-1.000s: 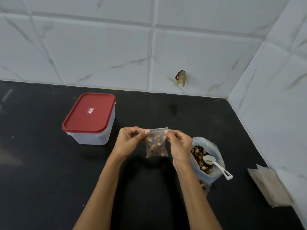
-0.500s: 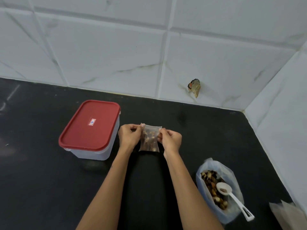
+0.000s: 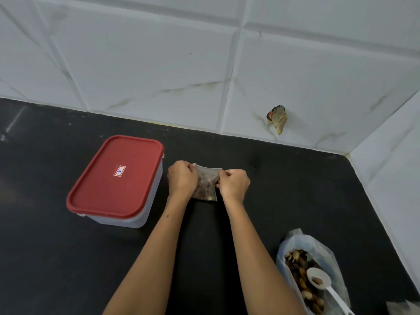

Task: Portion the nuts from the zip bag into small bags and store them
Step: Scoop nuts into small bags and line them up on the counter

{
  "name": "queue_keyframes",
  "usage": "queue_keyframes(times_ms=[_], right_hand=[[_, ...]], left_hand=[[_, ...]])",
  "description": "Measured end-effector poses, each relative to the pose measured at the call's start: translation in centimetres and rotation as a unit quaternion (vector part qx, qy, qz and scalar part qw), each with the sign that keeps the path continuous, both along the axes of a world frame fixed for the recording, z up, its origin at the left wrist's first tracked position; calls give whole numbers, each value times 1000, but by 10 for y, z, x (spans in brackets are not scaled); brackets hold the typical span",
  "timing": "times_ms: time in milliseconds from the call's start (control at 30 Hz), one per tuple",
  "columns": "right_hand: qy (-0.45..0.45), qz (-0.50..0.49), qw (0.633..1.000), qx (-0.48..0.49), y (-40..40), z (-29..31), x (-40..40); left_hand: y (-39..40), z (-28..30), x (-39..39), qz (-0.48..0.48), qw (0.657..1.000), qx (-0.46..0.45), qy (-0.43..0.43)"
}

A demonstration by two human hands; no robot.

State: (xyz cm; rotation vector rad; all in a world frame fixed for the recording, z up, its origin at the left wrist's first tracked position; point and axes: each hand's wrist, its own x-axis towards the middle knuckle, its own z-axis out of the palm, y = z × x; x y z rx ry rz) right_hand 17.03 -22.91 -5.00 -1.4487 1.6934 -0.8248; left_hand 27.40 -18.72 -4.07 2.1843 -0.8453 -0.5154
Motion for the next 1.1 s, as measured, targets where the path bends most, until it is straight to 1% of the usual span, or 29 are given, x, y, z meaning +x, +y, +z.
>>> queue_keyframes(times_ms=[200, 267, 367, 433, 500, 567, 633, 700, 767, 833, 900, 1000, 1100], right_hand=[[14, 13, 1000, 7, 1, 7, -3], [3, 21, 1000, 2, 3, 18, -11], [-46, 13, 999, -16, 16, 47, -34], [-83, 5, 996, -41, 30, 70, -59], [-124, 3, 991, -57, 47, 91, -88], [-142, -5, 988, -68, 67, 109, -125], [-138, -22, 987, -79, 86, 121, -165], [-113, -61, 987, -94, 104, 122, -210], [-71, -124, 984, -102, 120, 118, -257], [0, -186, 978, -89, 135, 112, -300], [71, -226, 969, -67, 150, 103, -341], [130, -253, 959, -18, 168, 83, -383], [177, -257, 950, 8, 184, 70, -397]], left_hand=[[7, 10, 2, -22, 999, -1, -32], [12, 20, 0, -31, 998, -29, -47], [23, 42, -14, -47, 995, -83, -12], [33, 57, -35, -62, 990, -126, 27], [45, 67, -64, -81, 976, -175, 99], [56, 71, -100, -111, 952, -206, 195], [67, 75, -138, -138, 921, -209, 299], [78, 75, -180, -176, 892, -189, 370], [86, 73, -222, -220, 871, -155, 411], [94, 70, -260, -246, 847, -116, 456], [102, 68, -297, -275, 828, -77, 482], [113, 58, -340, -313, 825, -24, 471], [122, 46, -368, -336, 843, 8, 421]])
